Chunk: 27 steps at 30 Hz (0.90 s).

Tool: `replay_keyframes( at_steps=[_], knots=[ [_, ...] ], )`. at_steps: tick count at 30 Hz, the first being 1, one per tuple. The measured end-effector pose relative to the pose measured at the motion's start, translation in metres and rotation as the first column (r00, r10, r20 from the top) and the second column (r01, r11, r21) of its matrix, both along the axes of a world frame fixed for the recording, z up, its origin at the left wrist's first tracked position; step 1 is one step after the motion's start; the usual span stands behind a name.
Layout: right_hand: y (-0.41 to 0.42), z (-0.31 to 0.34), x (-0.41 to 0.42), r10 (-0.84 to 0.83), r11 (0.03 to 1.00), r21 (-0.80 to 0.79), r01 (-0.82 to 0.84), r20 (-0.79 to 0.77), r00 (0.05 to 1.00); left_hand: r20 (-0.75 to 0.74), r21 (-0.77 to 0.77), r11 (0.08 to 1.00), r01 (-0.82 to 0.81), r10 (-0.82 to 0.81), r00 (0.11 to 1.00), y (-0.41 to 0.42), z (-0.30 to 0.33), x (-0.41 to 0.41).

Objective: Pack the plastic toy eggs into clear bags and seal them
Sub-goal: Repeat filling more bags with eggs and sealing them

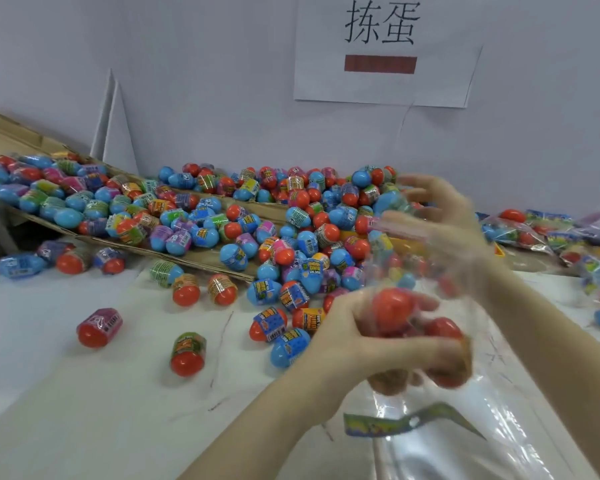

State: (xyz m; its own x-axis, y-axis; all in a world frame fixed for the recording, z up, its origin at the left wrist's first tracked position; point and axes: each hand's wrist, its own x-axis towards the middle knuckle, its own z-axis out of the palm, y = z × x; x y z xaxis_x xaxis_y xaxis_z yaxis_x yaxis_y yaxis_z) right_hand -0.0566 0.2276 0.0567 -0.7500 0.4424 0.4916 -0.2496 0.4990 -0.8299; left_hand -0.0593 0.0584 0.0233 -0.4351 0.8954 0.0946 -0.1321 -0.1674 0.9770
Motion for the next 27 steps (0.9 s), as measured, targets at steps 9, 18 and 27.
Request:
replay_keyframes(
  at_steps=[9, 18, 27],
  knots=[
    [-0.011, 0.034, 0.088, 0.237, 0.942, -0.183, -0.28, -0.228, 0.944, -0.066, 0.035, 0.933, -0.359, 0.36, 0.931, 0.003, -0.003, 0.007],
    [-0.049, 0.026, 0.096, -0.077, 0.907, 0.413, 0.088, -0.042, 0.996, -0.085, 0.005, 0.945, -0.327, 0.326, 0.941, 0.005, -0.003, 0.015],
    [-0.046, 0.026, 0.097, -0.17, 0.853, 0.516, 0.081, 0.127, 0.977, -0.133, -0.011, 0.97, -0.244, 0.24, 0.961, 0.002, 0.001, 0.013]
  ],
)
